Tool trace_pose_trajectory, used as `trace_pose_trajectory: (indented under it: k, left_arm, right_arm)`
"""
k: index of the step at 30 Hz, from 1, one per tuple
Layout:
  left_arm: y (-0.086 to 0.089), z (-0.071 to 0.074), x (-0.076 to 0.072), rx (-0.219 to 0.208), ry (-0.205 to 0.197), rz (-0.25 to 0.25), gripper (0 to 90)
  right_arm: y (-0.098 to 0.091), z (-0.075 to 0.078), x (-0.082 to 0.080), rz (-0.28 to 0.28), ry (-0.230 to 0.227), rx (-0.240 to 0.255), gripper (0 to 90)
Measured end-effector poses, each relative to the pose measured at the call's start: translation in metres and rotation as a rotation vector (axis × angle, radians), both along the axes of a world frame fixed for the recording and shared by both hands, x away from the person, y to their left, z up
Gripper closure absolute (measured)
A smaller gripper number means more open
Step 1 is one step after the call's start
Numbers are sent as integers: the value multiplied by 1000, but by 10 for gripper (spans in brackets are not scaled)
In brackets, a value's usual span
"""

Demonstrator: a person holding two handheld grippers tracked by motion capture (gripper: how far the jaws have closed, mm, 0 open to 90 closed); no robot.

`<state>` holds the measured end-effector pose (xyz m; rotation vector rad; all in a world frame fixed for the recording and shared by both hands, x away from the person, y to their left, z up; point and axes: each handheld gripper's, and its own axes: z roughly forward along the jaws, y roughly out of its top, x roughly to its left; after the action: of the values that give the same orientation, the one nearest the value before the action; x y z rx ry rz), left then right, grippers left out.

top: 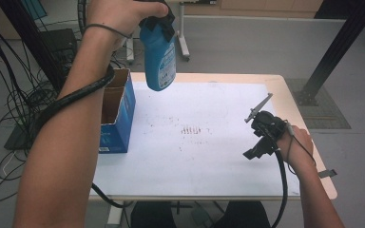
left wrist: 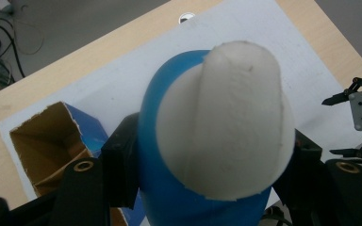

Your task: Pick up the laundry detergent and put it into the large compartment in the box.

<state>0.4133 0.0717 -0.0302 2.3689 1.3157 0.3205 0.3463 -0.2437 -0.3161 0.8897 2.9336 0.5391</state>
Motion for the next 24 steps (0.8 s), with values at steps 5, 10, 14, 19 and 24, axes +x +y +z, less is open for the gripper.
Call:
trace_pose_trajectory:
  k: [5, 10, 14, 19, 24]
  left_arm:
    - [4, -2, 2, -2, 5, 20, 377]
    - [10, -2, 2, -6, 8, 50, 378]
    - [17, -1, 1, -8, 6, 75, 378]
    - [30, -2, 0, 11, 8, 104, 377]
    - [48, -3, 1, 11, 6, 149, 377]
  right_arm:
    - [-1, 1, -1, -4, -1, 2, 37]
    - [-3, 1, 0, -8, -2, 7, 37]
    - [-4, 1, 0, -11, -1, 10, 36]
    - [-5, 0, 0, -6, 1, 18, 37]
    - [-5, 0, 0, -8, -1, 21, 37]
